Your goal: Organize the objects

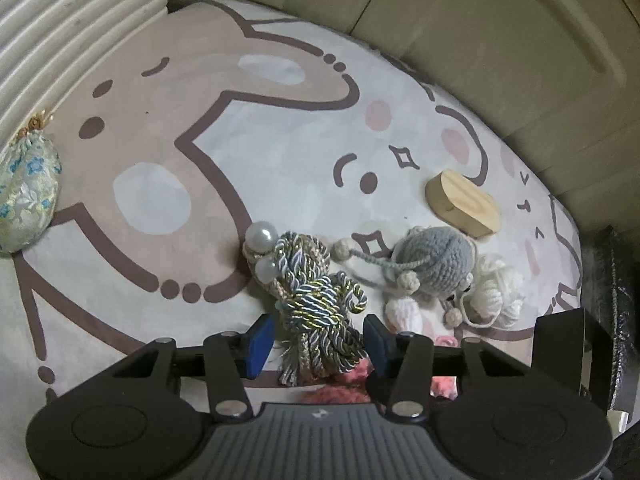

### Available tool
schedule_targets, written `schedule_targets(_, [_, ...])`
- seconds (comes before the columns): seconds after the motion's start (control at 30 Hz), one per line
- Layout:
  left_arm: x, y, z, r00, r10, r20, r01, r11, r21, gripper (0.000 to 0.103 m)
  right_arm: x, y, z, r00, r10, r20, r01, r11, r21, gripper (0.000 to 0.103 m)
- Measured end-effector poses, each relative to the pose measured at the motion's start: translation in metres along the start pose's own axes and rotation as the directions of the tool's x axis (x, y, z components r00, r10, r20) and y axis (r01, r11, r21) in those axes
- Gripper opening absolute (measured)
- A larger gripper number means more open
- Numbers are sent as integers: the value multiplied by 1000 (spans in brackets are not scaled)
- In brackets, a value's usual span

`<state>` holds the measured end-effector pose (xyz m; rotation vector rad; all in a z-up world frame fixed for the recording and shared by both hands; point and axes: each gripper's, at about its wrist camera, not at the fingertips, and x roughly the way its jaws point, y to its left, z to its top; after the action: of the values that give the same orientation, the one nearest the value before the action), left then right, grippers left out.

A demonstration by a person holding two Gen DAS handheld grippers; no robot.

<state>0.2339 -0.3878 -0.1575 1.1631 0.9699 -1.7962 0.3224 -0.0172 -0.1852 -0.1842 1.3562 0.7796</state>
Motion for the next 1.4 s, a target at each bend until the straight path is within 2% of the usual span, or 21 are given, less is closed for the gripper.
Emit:
schedule_targets(0.13, [5, -1, 0, 1000, -11, -3, 11, 999, -42, 50, -7, 6, 3, 999, -24, -21, 23, 996, -83, 40])
schedule_targets(0.3, [15, -8, 1, 999, 32, -1, -32, 999, -42, 50, -29, 10, 9, 996, -86, -7, 81, 963, -256, 40])
schedule_targets(0.33, [18, -10, 1, 999, 43, -6, -43, 999, -23, 50, -33, 9, 11, 996, -83, 34, 89, 968, -233, 40])
schedule_targets(0.37, [20, -12, 1, 998, 54, -8, -54, 999, -1, 49, -38, 7, 13, 996, -88, 33, 94, 961, -259, 40])
schedule_targets(0.53, [20, -27, -4, 997, 81, -5, -79, 980, 183, 45, -58, 2, 22, 987, -151, 58, 162, 898, -409, 40])
schedule_targets(0.63, [20, -36, -11, 997, 65, -34, -50, 938, 342, 44, -58, 1, 24, 980, -193, 57, 195, 842, -503, 40])
schedule_targets(0.73, [19, -44, -20, 995, 76, -70, -35, 885, 464, 44, -51, -3, 24, 971, -233, 55, 223, 793, -567, 40])
schedule_targets(0.8, [18, -49, -27, 992, 89, -86, -31, 851, 524, 44, -46, -8, 28, 972, -228, 56, 219, 797, -563, 40])
schedule_targets(0.87, [20, -51, -30, 991, 98, -89, -34, 841, 540, 44, -42, -10, 31, 975, -215, 55, 209, 811, -547, 41])
schedule_targets(0.93, [24, -51, -29, 990, 110, -84, -50, 848, 528, 45, -39, -9, 32, 976, -212, 57, 209, 816, -539, 44])
schedule_targets(1.1, [23, -45, -24, 992, 86, -90, -39, 899, 435, 46, -36, -10, 32, 972, -231, 35, 216, 834, -507, 46])
schedule_targets(1.2, [22, -39, -19, 993, 64, -99, -22, 925, 379, 44, -34, -11, 30, 967, -255, 15, 228, 832, -507, 50])
schedule_targets(1.27, [21, -37, -19, 993, 66, -96, -25, 926, 377, 39, -30, -13, 27, 963, -268, 13, 237, 824, -515, 52])
schedule_targets(1.33, [20, -38, -20, 994, 69, -90, -28, 919, 393, 37, -24, -13, 25, 954, -298, 21, 265, 813, -518, 45])
schedule_targets(1.4, [19, -39, -21, 994, 71, -78, -32, 911, 410, 37, -25, -13, 27, 956, -293, 33, 268, 817, -511, 43])
